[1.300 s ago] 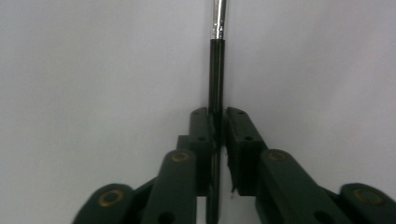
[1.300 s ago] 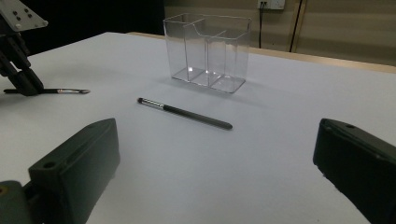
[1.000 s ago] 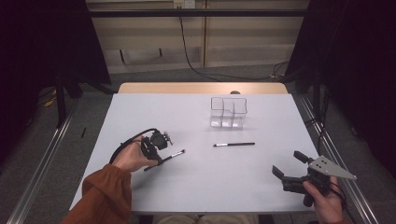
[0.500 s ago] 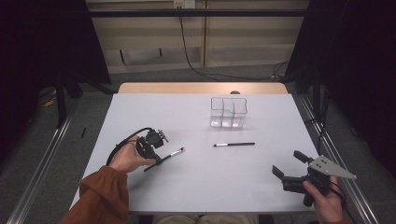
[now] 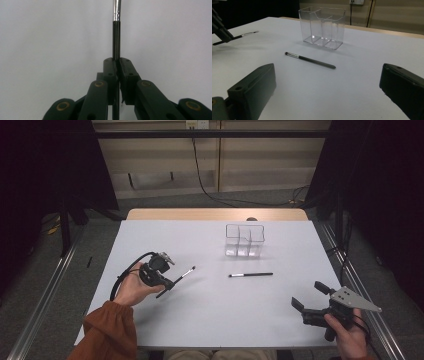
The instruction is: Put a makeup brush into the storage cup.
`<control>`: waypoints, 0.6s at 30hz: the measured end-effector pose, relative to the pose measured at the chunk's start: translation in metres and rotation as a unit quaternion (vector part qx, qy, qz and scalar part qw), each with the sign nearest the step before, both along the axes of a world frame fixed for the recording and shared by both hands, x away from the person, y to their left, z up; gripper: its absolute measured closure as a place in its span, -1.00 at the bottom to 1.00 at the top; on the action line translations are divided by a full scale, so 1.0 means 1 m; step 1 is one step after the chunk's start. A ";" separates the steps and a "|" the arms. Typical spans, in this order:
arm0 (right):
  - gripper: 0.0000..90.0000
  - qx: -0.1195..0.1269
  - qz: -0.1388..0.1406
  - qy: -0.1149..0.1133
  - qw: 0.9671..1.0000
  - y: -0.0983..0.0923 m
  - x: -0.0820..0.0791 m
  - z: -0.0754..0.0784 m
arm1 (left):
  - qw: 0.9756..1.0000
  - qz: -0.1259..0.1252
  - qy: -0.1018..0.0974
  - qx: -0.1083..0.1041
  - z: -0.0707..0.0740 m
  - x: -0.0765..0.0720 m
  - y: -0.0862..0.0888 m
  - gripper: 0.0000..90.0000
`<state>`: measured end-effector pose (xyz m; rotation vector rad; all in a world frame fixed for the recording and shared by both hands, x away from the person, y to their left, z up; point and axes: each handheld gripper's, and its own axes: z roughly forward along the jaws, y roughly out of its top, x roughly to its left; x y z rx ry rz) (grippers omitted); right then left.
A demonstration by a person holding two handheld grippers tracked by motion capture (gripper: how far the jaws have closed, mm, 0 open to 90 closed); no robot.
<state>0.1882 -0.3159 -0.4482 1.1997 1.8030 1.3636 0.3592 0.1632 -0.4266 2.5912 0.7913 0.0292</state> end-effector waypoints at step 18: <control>-0.99 0.001 0.002 0.000 1.000 0.000 0.000 0.000 | 0.989 0.040 -0.084 -0.118 0.010 -0.012 0.011 0.87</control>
